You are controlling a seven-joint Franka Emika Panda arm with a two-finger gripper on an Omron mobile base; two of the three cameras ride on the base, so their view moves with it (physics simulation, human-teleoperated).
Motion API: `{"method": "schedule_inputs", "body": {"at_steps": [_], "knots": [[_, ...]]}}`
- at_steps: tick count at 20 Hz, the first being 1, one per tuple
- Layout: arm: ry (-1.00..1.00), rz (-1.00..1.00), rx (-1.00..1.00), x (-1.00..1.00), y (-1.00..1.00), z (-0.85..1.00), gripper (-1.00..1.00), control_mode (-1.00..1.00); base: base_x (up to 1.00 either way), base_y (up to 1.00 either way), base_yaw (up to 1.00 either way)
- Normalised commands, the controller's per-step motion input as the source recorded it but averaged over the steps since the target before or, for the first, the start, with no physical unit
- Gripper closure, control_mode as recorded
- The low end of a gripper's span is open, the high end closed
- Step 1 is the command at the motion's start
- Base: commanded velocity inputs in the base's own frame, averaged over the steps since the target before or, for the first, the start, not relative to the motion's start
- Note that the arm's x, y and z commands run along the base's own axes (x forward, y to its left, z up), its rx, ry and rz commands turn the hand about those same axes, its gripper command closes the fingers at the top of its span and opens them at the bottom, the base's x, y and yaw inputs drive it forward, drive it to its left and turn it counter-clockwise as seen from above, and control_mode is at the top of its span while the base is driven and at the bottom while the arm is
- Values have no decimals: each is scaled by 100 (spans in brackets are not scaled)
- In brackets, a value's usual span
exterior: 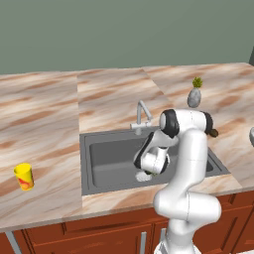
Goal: Remove the kiwi and broccoli from the sink. Then move the bowl and cup from the counter to the sink for washing.
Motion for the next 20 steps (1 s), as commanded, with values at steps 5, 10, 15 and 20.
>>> {"method": "schedule_inputs", "body": {"at_steps": [5,10,15,20], "knots": [[0,0,0,14,0,-2,-100,-100,0,0,0],[0,0,0,14,1,0,-100,-100,0,0,0],[0,0,0,14,7,0,-100,-100,0,0,0],[0,-3,0,9,12,-2,-100,-100,0,0,0]]}}
